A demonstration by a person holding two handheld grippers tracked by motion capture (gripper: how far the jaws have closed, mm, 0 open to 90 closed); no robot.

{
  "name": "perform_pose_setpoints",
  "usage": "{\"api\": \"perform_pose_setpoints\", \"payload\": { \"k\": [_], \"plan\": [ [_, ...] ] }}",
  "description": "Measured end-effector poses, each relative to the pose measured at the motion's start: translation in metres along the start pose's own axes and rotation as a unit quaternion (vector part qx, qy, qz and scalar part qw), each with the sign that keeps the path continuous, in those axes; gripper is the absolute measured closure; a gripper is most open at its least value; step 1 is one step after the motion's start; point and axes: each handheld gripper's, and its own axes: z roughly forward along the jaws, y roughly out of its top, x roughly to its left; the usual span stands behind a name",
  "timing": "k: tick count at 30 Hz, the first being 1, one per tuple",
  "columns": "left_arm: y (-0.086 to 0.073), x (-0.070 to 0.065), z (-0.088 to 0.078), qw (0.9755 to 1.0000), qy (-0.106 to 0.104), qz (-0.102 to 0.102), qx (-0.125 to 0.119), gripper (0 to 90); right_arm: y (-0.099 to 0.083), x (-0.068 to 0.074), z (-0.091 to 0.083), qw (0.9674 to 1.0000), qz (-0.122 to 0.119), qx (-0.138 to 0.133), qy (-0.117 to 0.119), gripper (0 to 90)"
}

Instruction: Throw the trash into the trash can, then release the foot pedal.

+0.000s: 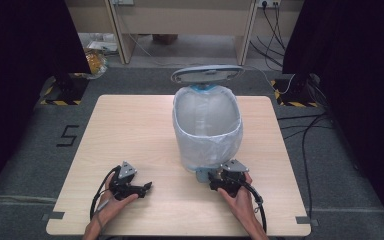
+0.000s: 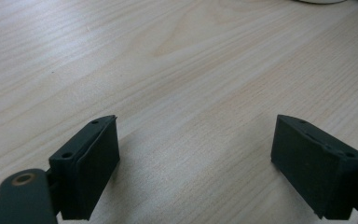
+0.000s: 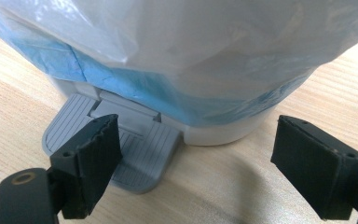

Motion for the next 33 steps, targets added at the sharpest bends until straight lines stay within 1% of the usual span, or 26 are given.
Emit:
{"api": "perform_pose_setpoints", "payload": {
  "k": [6,9,13,16,29,33],
  "plan": [
    [0.0,0.0001,0.0,1.0,0.001,-0.001,0.0,14.4,0.0001,-0.0001,0.0,1.0,0.002,0.0,0.001,15.4],
    [0.0,0.0001,0.0,1.0,0.002,-0.003,-0.001,14.3,-0.0001,0.0003,-0.0001,1.0,-0.001,0.0,-0.001,15.5],
    [0.0003,0.0004,0.0,1.0,0.003,-0.006,0.001,14.5,0.0001,-0.0007,0.0003,1.0,0.002,0.0,0.003,15.5],
    [0.0006,0.0008,0.0002,1.0,0.003,-0.005,0.001,14.6,-0.0001,0.0003,0.0001,1.0,-0.003,-0.002,-0.002,15.5],
    [0.0006,0.0004,0.0002,1.0,0.005,-0.005,0.0,14.8,-0.0003,0.0022,-0.0005,0.9999,-0.006,-0.004,-0.008,15.5],
    [0.0006,0.0005,0.0002,1.0,0.005,-0.005,0.0,14.8,0.0,0.001,-0.0004,1.0,-0.003,-0.002,-0.003,15.5]
  ]
}}
